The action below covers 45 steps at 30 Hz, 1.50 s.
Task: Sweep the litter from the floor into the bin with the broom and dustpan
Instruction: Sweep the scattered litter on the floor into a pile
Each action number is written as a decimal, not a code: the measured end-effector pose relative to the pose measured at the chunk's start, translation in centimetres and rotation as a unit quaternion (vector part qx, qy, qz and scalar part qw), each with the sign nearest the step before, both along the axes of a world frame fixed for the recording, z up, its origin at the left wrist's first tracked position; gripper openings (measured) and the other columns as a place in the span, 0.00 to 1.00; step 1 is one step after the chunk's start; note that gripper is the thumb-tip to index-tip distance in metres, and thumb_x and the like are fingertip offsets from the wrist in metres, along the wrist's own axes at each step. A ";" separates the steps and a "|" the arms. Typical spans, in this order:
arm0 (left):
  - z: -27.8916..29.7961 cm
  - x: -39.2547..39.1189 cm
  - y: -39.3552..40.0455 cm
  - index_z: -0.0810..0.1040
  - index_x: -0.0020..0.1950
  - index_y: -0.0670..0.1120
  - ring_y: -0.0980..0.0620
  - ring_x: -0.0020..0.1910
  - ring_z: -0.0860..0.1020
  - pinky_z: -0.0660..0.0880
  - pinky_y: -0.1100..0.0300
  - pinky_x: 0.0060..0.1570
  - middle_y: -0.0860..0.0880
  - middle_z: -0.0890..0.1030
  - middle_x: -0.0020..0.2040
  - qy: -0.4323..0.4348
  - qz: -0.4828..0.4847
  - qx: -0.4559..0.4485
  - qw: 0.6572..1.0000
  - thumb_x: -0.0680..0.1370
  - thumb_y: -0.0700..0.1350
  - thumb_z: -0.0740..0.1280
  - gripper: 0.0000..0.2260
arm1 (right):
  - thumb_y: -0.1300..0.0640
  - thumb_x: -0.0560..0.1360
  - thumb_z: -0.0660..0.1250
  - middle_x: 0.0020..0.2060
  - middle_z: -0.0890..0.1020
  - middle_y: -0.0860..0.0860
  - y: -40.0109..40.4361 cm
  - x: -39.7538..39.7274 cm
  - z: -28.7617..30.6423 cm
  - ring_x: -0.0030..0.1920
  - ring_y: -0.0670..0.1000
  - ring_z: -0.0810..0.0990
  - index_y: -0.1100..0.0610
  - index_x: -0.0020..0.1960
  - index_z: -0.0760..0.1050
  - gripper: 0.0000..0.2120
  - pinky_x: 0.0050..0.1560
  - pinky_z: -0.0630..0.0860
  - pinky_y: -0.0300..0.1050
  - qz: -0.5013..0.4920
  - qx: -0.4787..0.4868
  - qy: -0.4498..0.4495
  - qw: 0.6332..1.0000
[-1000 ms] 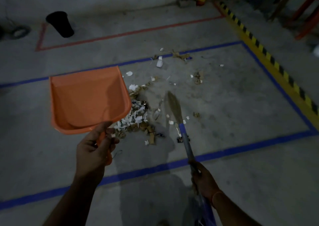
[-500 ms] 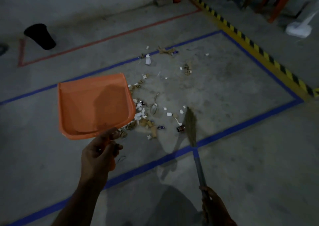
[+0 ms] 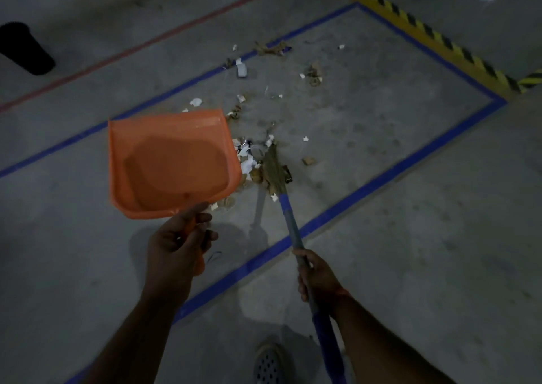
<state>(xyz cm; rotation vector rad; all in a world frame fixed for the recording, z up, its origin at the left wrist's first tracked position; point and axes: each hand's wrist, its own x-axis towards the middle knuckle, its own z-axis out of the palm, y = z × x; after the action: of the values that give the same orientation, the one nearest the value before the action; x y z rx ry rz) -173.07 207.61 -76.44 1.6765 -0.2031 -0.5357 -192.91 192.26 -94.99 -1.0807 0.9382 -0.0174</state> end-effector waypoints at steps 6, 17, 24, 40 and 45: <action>-0.1 -0.3 1.5 0.83 0.59 0.49 0.52 0.39 0.82 0.75 0.66 0.32 0.43 0.84 0.53 0.018 -0.001 -0.027 0.999 0.81 0.31 0.62 0.17 | 0.63 0.83 0.59 0.31 0.70 0.57 1.1 -4.3 0.9 0.26 0.52 0.69 0.51 0.62 0.76 0.13 0.26 0.70 0.43 -0.049 -0.027 0.002 0.998; 0.0 0.1 2.2 0.82 0.60 0.48 0.50 0.41 0.82 0.78 0.64 0.37 0.42 0.83 0.54 0.006 -0.013 -0.044 0.999 0.81 0.30 0.61 0.17 | 0.60 0.82 0.61 0.29 0.70 0.58 1.0 -7.7 -0.1 0.24 0.53 0.70 0.57 0.64 0.73 0.12 0.25 0.70 0.44 -0.051 -0.017 0.075 0.996; 0.6 1.5 0.2 0.83 0.60 0.49 0.48 0.41 0.82 0.77 0.64 0.37 0.40 0.83 0.55 0.012 -0.007 -0.051 0.999 0.81 0.31 0.61 0.17 | 0.66 0.82 0.56 0.29 0.68 0.57 -3.8 -5.6 2.4 0.24 0.51 0.67 0.51 0.61 0.76 0.16 0.25 0.67 0.42 -0.023 -0.037 0.060 0.997; -2.1 3.4 -30.2 0.83 0.58 0.51 0.55 0.38 0.81 0.77 0.65 0.33 0.44 0.84 0.49 -0.017 0.084 -0.075 0.993 0.81 0.30 0.61 0.19 | 0.61 0.79 0.61 0.27 0.78 0.49 -29.3 -3.4 -3.0 0.24 0.47 0.74 0.45 0.61 0.77 0.15 0.26 0.72 0.40 0.139 -0.138 0.130 0.972; -0.5 3.8 -40.6 0.83 0.58 0.48 0.54 0.31 0.78 0.72 0.65 0.27 0.43 0.82 0.43 -0.017 0.092 -0.085 0.992 0.81 0.30 0.62 0.17 | 0.57 0.76 0.62 0.31 0.81 0.51 -37.0 -2.8 -0.1 0.27 0.49 0.78 0.36 0.59 0.77 0.18 0.30 0.76 0.43 0.171 -0.133 0.094 0.972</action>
<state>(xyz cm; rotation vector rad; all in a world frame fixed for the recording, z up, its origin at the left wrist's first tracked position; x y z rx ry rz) -169.27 166.99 -76.96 1.5212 -0.1132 -0.3418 -195.75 155.27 -95.13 -1.5037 0.9231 0.2540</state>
